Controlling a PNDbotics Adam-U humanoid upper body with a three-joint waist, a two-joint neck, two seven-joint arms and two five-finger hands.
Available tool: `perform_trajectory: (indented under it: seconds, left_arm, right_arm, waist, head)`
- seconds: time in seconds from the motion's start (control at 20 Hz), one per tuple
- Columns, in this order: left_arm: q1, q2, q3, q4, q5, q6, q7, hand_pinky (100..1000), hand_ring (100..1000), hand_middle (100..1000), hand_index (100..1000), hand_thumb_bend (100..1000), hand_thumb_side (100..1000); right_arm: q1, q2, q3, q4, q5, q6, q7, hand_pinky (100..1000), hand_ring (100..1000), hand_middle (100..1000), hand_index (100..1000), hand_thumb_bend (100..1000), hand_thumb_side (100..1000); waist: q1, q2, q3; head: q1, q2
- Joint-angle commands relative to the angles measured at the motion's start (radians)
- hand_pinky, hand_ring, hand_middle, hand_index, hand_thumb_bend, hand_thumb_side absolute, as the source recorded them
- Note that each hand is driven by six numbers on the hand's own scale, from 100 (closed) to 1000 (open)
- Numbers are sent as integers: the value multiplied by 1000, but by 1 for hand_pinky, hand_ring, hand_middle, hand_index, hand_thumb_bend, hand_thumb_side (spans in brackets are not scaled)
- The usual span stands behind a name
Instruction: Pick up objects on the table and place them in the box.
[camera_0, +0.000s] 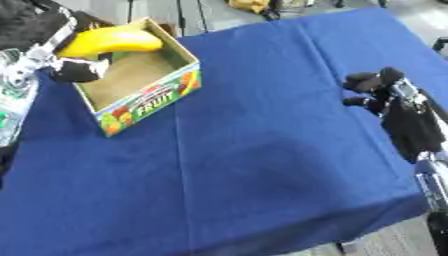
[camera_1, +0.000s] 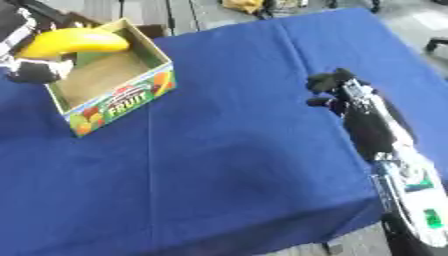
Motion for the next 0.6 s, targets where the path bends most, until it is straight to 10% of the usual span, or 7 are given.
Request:
perform_trajectory:
  seconds: [0.05, 0.6]
  left_arm:
    - [-44, 10, 42, 94, -19, -25, 54, 247, 144, 166, 367, 100, 192]
    - [-92, -46, 100, 368, -168, -101, 221, 366, 256, 278, 474, 100, 190]
  right_arm:
    - [-15, -24, 9, -13, 4, -2, 15, 738, 825, 738, 586, 100, 808]
    - [-23, -14, 38, -12, 24, -9, 53, 740, 826, 739, 586, 100, 811]
  waist:
    - [-2, -8, -12]
    - [-7, 17, -79]
  head:
    - [9, 5]
    - [19, 5]
